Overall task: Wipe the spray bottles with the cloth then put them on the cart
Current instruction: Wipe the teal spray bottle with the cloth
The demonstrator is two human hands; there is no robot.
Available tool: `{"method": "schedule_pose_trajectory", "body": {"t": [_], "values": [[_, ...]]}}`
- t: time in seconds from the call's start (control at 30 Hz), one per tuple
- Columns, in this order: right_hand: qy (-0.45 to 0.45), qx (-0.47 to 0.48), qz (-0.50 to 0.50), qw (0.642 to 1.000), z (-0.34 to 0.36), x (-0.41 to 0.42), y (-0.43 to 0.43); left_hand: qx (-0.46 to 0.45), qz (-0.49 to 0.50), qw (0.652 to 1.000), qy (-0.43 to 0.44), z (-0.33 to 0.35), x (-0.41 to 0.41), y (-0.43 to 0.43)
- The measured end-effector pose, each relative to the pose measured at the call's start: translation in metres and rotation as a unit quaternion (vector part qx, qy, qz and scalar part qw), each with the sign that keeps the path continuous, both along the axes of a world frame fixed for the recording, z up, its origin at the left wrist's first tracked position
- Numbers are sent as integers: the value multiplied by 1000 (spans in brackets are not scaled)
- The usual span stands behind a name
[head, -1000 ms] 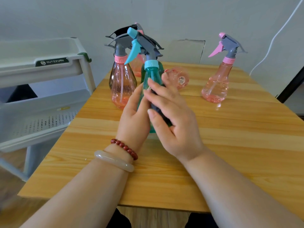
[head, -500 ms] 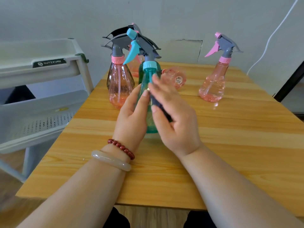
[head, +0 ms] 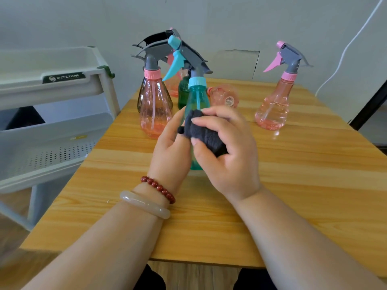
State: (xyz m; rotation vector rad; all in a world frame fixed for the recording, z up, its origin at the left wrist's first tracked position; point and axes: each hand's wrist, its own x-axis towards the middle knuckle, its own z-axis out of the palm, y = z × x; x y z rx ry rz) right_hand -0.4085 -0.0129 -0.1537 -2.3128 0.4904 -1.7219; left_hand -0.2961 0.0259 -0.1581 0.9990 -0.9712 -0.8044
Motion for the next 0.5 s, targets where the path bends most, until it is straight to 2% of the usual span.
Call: {"method": "schedule_pose_trajectory", "body": {"t": [0.07, 0.17, 0.3, 0.43, 0.5], "values": [[-10, 11, -30, 999, 0, 3, -3, 2, 19, 999, -46, 0, -2, 0], [-43, 63, -70, 995, 1, 2, -6, 13, 38, 997, -59, 3, -6, 1], [-92, 210, 0, 973, 4, -4, -8, 38, 48, 996, -70, 3, -7, 2], [-38, 82, 106, 990, 4, -10, -2, 33, 43, 997, -54, 4, -2, 1], [-19, 48, 109, 993, 3, -7, -1, 22, 29, 999, -22, 3, 0, 1]]}}
